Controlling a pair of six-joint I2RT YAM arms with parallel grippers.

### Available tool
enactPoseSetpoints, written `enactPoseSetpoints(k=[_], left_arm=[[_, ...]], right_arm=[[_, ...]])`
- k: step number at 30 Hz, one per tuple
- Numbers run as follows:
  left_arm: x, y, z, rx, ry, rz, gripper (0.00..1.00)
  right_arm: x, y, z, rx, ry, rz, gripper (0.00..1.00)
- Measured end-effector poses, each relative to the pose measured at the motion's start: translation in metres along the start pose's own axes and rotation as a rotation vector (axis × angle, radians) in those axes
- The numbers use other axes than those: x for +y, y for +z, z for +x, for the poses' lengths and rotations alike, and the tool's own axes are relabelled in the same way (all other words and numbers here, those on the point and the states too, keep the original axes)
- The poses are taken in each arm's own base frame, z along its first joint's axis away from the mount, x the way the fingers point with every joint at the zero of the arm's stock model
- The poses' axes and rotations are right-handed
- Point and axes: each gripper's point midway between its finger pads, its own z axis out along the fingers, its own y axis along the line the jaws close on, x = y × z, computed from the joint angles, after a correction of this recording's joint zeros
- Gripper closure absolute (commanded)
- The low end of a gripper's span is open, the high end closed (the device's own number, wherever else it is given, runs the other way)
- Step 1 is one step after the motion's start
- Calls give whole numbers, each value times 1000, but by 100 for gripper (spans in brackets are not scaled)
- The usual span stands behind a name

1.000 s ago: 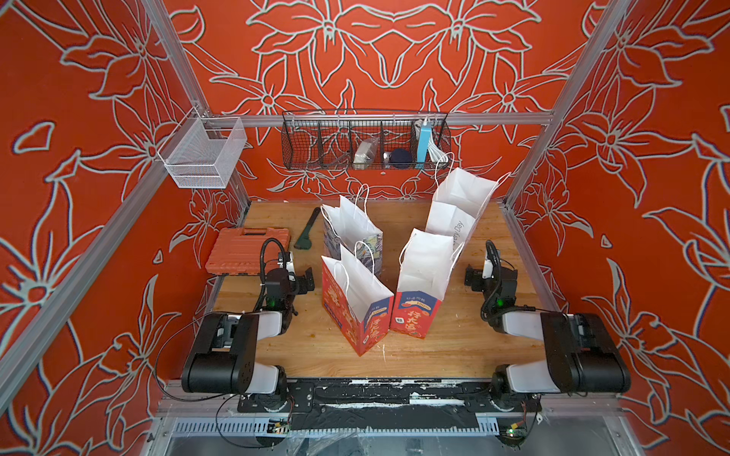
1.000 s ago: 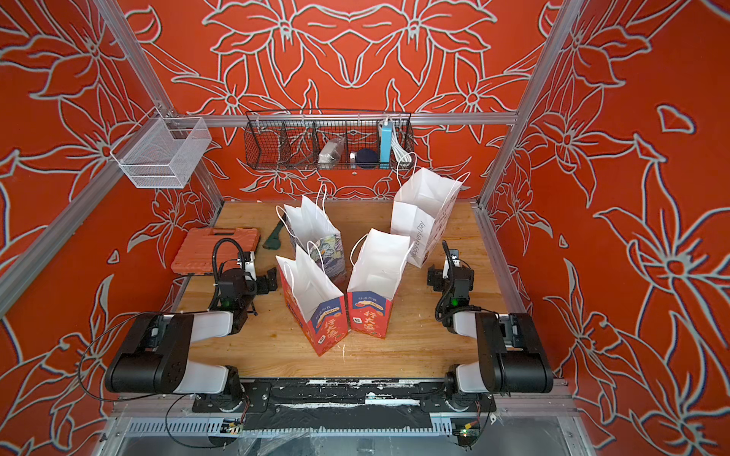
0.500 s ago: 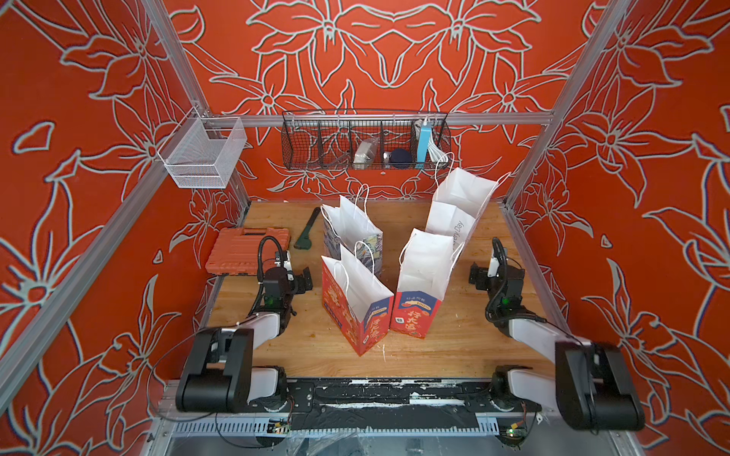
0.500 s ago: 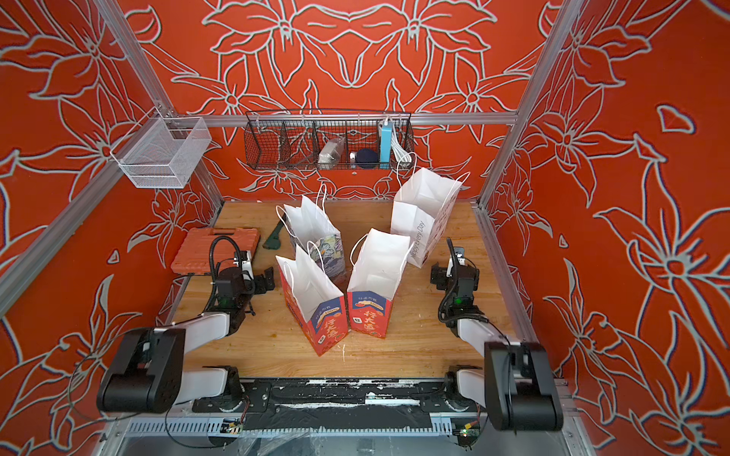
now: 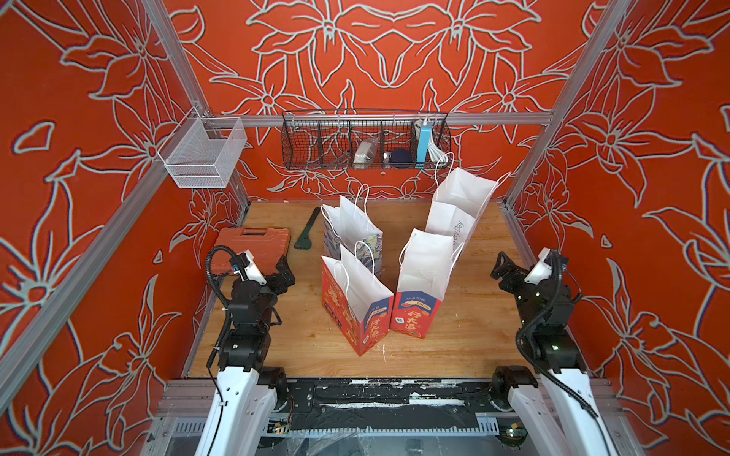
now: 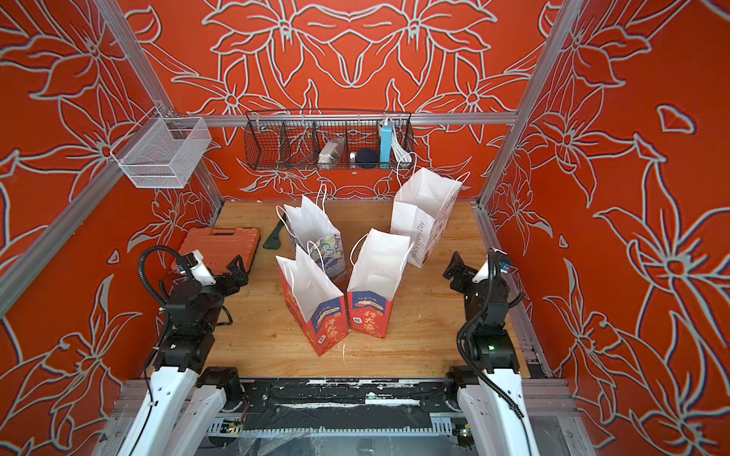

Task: Put away the paper bag
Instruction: Adjust the paper bag at the center of the board.

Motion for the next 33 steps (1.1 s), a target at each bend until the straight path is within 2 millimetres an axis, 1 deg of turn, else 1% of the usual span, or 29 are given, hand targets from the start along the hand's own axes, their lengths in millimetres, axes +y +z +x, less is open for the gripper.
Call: enactPoseSetpoints(k=[2,5,10,13,17,21,23,26,30,33], left_arm=[[-9,-11,-3,36,-27,39,2],[-22,-26,-9,90,-52,92,2],[-44,-46,-19,183,-79,175,2],[-56,-52,-20,260,-98,210,2],[-64,-57,-16,364,-131,224,2],[-70,-68,-10,462,-165,233,2],[-75,-75,-7,512,-186,247,2],[-80,-85,0,587,-219,267,2],[-86,-97,15,691,-280,288,2],[-89,-102,20,730,-316,296,2]], right_arm=[[10,-9,-13,48,4,-21,5],[22,-19,-22,133,19,-47,8],[38,-34,-13,340,36,-82,10],[47,-50,-15,436,22,-114,11],[69,-70,-35,501,-19,-199,14],[97,-88,-61,533,-55,-323,16],[113,-95,-67,558,-78,-389,17],[138,-103,-62,636,-130,-486,18],[182,-122,-42,758,-245,-645,19],[217,-135,-26,820,-362,-739,19]])
